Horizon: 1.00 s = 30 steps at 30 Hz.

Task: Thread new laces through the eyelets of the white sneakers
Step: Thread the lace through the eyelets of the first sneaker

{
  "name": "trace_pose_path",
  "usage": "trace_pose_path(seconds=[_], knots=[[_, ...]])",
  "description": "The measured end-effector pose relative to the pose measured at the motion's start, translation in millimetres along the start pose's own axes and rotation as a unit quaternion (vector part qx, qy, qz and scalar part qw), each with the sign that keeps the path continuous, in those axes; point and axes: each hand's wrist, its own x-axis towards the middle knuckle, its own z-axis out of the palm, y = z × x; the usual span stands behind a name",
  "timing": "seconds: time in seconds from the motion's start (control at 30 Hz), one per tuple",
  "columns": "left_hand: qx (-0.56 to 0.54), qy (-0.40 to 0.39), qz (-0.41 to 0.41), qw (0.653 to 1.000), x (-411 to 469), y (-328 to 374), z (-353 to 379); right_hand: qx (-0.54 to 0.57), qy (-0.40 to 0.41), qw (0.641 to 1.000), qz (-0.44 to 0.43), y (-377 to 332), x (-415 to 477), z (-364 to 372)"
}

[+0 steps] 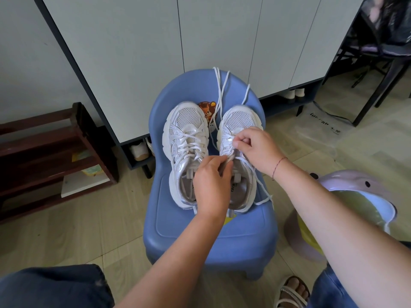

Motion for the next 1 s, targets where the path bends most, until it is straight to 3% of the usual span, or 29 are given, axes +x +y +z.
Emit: trace_pose_path(seconds=[0.17,0.37,0.5,0.6,0.7,0.83,1.0], knots=[[-0.010,-0.009,-0.006,1.000,0.1,-0.5,-0.5,0.138,0.087,0.984,0.069,10.7,-5.6,4.8],[-0.004,0.001,-0.005,1.000,-0.5,0.3,1.2,-0.003,-0.037,0.999,-0.014,3.8,4.9,-2.7],[0.001,0.001,-0.005,1.000,-0.1,0.3,1.3,-0.031,-0.051,0.998,-0.023,2.9,8.5,-2.0],[-0.008,-0.002,-0.011,1.000,-0.5,0.3,0.4,0.114,0.011,0.993,0.013,5.8,5.8,-2.1],[-0.023,-0.003,-0.014,1.000,-1.6,-0.7,-0.1,0.250,0.068,0.963,0.079,11.9,-1.1,-1.7],[-0.015,0.000,-0.009,1.000,-1.2,-0.4,1.3,0.154,0.048,0.987,0.027,8.3,-0.2,-1.2],[0.001,0.011,-0.005,1.000,-1.1,-1.9,2.9,-0.012,-0.055,0.998,-0.018,-4.1,7.6,0.6]])
